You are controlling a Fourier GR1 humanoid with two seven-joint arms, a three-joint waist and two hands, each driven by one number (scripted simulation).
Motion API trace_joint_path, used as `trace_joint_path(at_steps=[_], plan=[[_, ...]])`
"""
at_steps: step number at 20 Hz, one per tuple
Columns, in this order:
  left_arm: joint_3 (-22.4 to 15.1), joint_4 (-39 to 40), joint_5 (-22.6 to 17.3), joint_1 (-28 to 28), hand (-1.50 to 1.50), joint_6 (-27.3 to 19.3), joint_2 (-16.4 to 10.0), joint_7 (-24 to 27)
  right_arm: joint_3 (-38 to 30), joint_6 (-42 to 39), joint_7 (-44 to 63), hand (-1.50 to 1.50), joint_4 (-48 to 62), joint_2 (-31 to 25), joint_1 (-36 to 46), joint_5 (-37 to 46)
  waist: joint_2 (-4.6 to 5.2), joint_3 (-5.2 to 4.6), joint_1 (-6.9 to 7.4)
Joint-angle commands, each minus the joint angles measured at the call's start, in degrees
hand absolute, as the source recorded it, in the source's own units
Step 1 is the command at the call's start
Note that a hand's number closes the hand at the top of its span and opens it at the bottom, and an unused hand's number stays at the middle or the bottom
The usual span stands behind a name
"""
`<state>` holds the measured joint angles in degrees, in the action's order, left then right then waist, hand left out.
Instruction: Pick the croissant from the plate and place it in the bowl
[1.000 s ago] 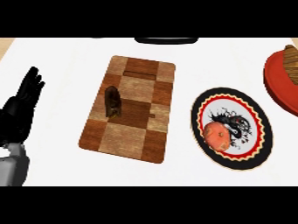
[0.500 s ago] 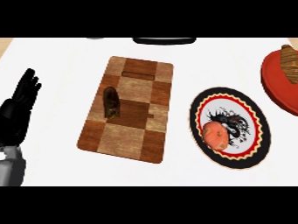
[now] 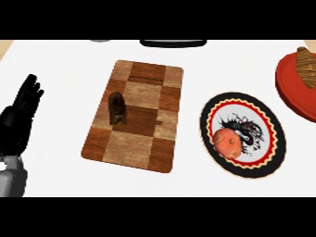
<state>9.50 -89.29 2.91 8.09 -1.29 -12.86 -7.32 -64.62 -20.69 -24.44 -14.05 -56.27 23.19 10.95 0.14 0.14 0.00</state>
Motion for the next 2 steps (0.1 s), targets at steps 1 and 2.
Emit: trace_joint_path(at_steps=[1,2], plan=[[-0.07,-0.73,-0.04,1.85,0.0,-0.2,0.1,-1.57,-0.87,-4.69,-2.84,-1.5,-0.57,-0.02,-2.44,-4.07,-0.05,-0.03,0.07],[0.82,0.22,-0.21,1.17,0.0,-0.01,-0.32,-0.77,-0.42,-5.65,-4.28,-1.5,-0.84,0.71,-4.87,-4.7,-0.06,-0.04,0.02]])
